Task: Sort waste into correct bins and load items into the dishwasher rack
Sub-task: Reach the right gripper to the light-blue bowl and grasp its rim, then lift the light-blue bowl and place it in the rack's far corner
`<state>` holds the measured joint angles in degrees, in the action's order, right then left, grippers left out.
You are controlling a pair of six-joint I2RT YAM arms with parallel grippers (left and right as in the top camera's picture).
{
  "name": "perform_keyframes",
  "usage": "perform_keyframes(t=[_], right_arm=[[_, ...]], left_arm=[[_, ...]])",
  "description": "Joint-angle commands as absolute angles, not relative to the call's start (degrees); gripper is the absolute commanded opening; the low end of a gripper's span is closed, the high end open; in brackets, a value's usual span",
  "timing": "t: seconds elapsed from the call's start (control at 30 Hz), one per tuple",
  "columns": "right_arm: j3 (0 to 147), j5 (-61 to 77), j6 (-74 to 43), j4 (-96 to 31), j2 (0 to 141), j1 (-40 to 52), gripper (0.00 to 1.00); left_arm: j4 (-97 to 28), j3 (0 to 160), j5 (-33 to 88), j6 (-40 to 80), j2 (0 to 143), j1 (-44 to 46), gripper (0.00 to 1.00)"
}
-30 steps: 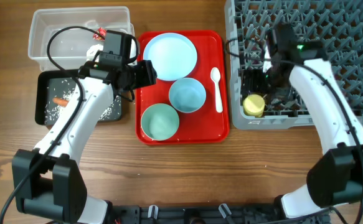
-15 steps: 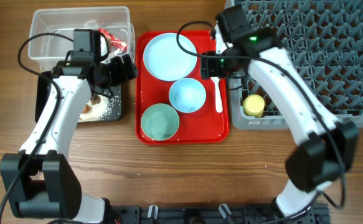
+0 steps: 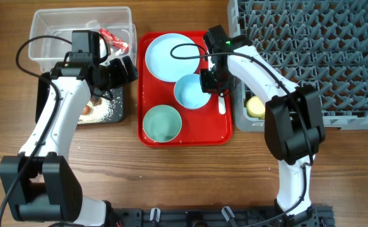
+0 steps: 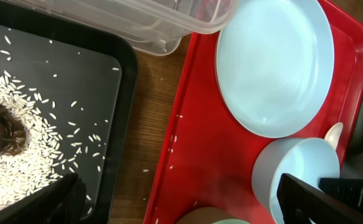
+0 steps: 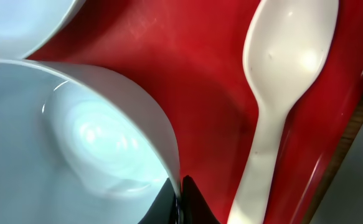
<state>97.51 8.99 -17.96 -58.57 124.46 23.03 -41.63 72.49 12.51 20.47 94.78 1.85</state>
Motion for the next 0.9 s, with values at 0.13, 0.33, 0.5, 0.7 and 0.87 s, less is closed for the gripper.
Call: perform_keyframes(t=[0.13, 0.33, 0.5, 0.7, 0.87], right_arm=[[100.31, 8.99, -16.49, -61.87, 119.79, 21.98, 0.05], [104.12, -16.08, -15.68, -58.5, 105.38, 20.64, 0.04], [102.72, -47.66, -12.75, -40.07, 106.56, 20.58, 0.04], [102.28, -54.85, 13.85, -4.51, 115.48, 18.24, 0.04], [102.3, -55.42, 29.54, 14.7, 124.27, 14.72, 0.04]], left_arm=[[-41.65, 72.44, 13.43, 20.36, 93.73, 1.58, 1.0], [-41.65, 72.44, 13.43, 20.38, 93.73, 1.58, 1.0], [-41.65, 72.44, 13.43, 20.36, 93.73, 1.58, 1.0], [-41.65, 72.44, 13.43, 20.38, 93.73, 1.58, 1.0], [-41.65, 72.44, 13.43, 20.38, 93.73, 1.58, 1.0]])
